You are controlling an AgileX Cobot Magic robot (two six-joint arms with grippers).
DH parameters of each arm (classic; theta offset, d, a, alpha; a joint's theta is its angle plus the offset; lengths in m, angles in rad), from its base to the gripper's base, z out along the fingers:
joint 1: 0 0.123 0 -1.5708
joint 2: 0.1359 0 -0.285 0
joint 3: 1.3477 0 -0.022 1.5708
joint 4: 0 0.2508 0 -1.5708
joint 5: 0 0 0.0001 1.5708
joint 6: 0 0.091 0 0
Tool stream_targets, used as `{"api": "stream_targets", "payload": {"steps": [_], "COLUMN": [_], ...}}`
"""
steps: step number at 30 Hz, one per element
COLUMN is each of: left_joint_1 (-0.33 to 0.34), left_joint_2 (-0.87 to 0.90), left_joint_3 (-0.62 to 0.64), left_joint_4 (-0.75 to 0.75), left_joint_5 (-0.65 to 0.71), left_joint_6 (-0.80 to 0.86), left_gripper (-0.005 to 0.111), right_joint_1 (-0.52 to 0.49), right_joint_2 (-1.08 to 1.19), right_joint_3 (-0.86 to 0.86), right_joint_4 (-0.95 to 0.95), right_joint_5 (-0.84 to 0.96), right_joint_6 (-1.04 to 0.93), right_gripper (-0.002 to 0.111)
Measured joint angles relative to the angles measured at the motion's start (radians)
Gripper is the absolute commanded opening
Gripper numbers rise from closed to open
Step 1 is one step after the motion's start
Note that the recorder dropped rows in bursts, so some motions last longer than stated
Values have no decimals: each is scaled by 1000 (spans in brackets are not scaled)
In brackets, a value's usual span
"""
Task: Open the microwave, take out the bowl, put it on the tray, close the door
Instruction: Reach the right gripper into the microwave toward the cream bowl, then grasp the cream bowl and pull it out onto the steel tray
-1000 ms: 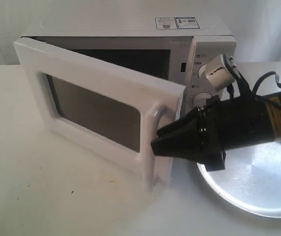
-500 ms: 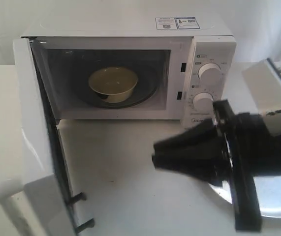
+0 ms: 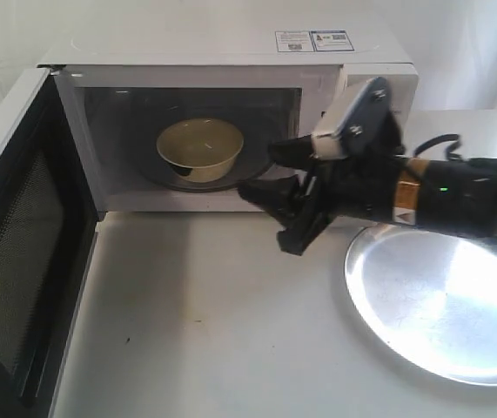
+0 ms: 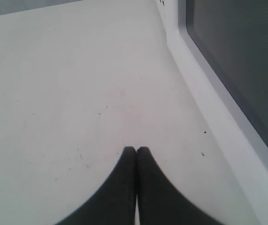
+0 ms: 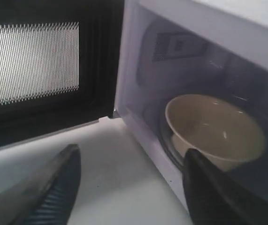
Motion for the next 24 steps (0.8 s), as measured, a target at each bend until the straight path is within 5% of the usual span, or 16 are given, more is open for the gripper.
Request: {"api": "stream_targets", "payload": {"steps": [7, 16, 22, 24], "left_joint_1": [0, 0, 0, 0], "left_joint_2": [0, 0, 0, 0], "left_joint_3": [0, 0, 0, 0], "left_joint_4": [0, 0, 0, 0], "left_joint_5": [0, 0, 0, 0], "left_joint_6": [0, 0, 0, 0], "left_gripper": [0, 0, 0, 0], "right_joint_1": [108, 202, 237, 251], "right_joint_2": [283, 477, 562, 567], "right_joint_3": [-289, -647, -752, -753], "right_joint_4": [52, 71, 54, 31], "right_joint_5": [100, 497, 675, 710], "right_joint_6": [-155, -141, -144, -157], "right_gripper": [60, 56, 4, 0]}}
